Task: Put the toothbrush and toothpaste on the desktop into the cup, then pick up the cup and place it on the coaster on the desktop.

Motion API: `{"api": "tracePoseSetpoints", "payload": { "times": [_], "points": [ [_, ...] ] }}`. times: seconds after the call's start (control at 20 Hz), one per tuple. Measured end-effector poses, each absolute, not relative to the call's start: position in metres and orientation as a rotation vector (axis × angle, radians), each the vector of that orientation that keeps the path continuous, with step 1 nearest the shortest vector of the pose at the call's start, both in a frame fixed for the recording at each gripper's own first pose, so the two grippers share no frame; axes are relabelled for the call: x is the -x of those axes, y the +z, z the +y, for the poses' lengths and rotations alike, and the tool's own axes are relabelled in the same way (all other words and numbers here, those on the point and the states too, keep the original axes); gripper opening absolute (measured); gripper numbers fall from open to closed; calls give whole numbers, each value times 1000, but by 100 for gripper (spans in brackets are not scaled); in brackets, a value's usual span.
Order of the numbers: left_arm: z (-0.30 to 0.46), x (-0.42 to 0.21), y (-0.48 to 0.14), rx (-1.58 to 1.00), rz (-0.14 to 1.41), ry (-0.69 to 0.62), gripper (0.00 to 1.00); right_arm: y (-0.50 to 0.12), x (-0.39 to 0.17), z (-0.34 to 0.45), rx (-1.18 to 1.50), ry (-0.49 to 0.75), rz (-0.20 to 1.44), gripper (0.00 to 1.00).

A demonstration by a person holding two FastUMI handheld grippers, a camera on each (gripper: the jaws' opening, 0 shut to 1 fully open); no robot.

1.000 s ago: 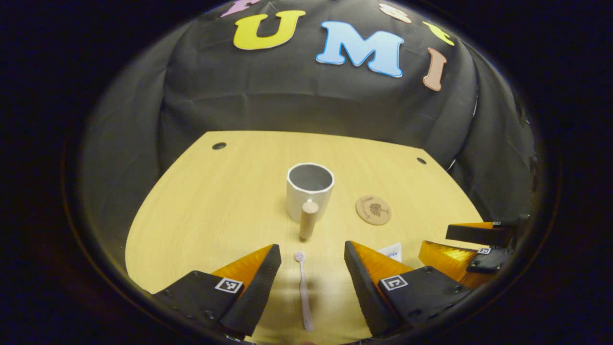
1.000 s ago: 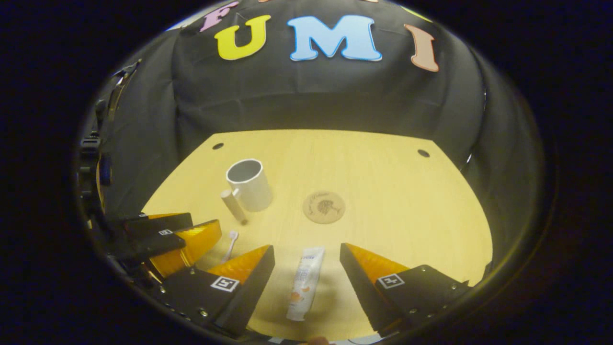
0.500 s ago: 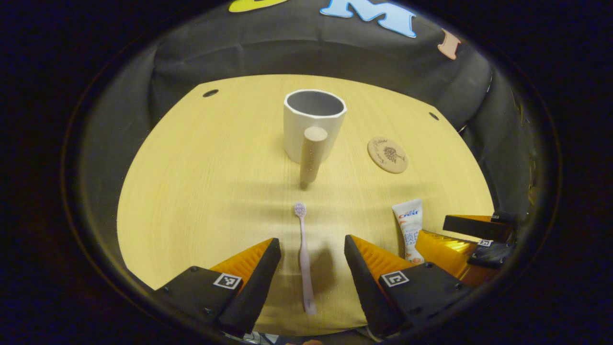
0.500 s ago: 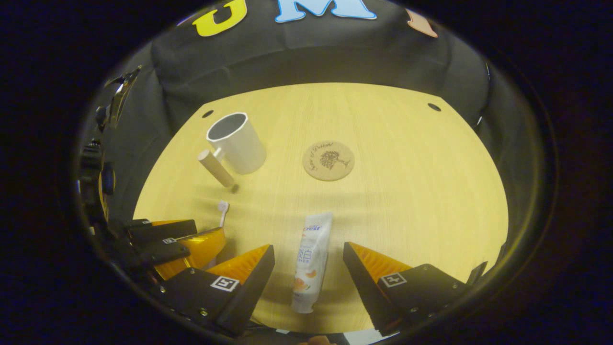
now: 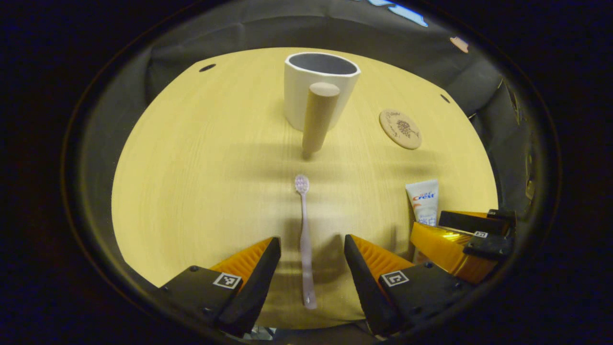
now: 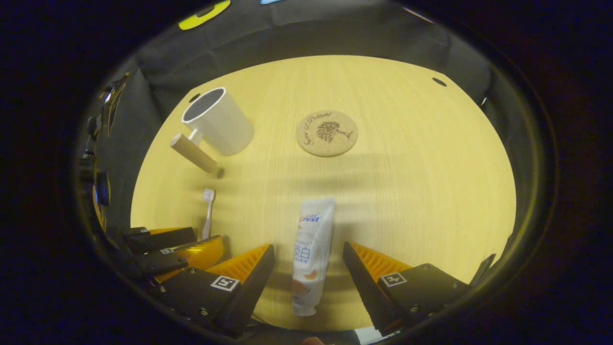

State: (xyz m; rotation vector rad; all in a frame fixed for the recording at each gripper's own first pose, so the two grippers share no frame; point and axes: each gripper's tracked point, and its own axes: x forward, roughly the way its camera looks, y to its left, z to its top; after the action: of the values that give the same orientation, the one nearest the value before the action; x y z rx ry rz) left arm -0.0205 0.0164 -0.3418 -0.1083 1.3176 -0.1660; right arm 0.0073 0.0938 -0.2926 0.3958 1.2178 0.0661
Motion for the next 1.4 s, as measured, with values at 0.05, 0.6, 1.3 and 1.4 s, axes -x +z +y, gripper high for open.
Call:
{"api": "tracePoseSetpoints", "payload": {
  "times": [0.05, 0.6, 1.3, 1.4],
  "points": [
    [19, 19, -341, 98, 1325, -160, 90, -295, -8, 95, -399, 69, 1227, 91],
    [30, 20, -349, -20, 1345, -145, 57, -311, -4, 89, -328, 34, 1267, 72],
    [32, 26, -346, 18, 1327, -179, 14, -309, 5, 90, -376, 23, 1252, 35],
    [30, 25, -346, 49, 1314, -185, 13, -306, 4, 96, -460, 43, 1243, 25]
  ]
}}
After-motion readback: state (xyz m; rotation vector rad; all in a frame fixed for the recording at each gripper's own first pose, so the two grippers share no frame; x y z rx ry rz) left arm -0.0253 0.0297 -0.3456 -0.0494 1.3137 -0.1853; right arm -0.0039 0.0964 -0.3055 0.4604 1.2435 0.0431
